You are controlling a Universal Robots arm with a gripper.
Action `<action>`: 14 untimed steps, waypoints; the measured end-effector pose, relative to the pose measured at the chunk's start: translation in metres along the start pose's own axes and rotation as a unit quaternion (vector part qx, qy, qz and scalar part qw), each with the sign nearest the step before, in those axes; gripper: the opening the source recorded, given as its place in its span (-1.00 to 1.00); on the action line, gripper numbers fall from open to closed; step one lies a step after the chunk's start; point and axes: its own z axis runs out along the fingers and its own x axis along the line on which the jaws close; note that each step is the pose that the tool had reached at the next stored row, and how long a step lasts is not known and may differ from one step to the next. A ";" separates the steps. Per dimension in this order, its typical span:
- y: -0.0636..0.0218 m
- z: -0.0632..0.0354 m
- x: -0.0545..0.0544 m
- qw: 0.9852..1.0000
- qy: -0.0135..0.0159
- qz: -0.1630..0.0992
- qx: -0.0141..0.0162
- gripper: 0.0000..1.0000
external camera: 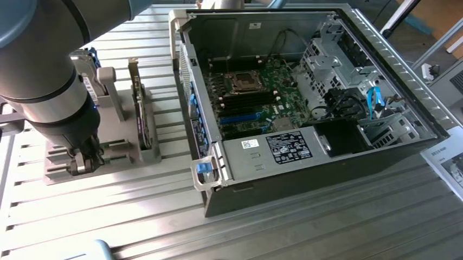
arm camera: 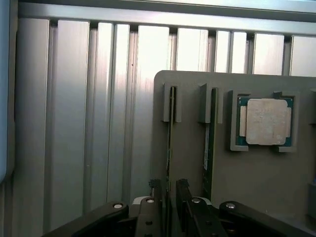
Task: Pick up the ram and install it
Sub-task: 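Pick up the ram and move it above insertion slot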
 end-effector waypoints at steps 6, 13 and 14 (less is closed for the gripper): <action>0.0000 0.0050 0.000 1.000 0.000 0.000 0.000 -0.48; 0.0000 0.0104 0.000 1.000 0.000 0.000 -0.001 -0.48; 0.0000 0.0106 0.000 1.000 0.000 0.000 -0.001 -0.48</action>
